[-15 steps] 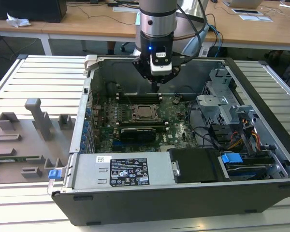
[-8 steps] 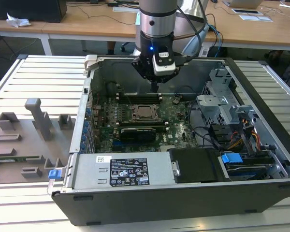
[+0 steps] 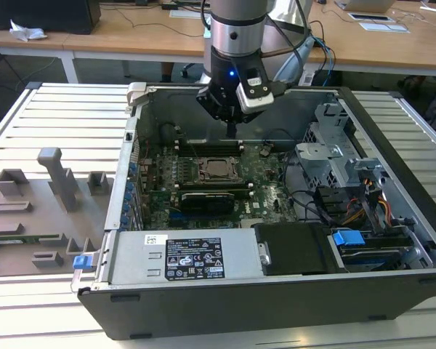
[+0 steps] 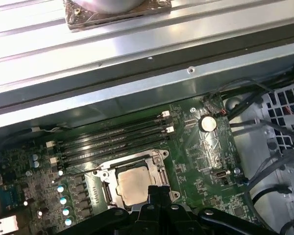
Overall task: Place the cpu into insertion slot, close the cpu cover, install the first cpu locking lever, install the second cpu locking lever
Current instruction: 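Install the first cpu locking lever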
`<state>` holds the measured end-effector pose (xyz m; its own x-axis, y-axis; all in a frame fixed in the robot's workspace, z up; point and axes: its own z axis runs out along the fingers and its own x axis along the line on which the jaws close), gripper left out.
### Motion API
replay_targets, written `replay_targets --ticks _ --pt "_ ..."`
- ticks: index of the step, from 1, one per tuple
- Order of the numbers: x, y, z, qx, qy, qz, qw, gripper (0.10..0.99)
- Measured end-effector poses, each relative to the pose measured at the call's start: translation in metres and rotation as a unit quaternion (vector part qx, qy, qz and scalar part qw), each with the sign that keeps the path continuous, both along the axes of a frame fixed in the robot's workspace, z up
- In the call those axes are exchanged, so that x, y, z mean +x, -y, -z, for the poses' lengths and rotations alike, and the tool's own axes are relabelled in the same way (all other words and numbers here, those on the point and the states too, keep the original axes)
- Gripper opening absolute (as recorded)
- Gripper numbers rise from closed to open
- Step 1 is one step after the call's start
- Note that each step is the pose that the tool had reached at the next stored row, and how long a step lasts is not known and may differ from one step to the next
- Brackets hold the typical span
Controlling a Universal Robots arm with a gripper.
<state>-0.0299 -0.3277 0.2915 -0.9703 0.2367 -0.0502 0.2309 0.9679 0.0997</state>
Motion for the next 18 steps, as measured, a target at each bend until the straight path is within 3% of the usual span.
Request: replay_targets --ticks 5,9,18 --pt "0.0 0.0 0.0 0.0 0.0 -0.03 0.9995 0.106" --pt "0.0 0.0 0.0 0.0 0.0 -0.058 0.9983 0.106" --pt "0.0 0.0 0.0 0.0 0.0 -0.126 0.992 0.106"
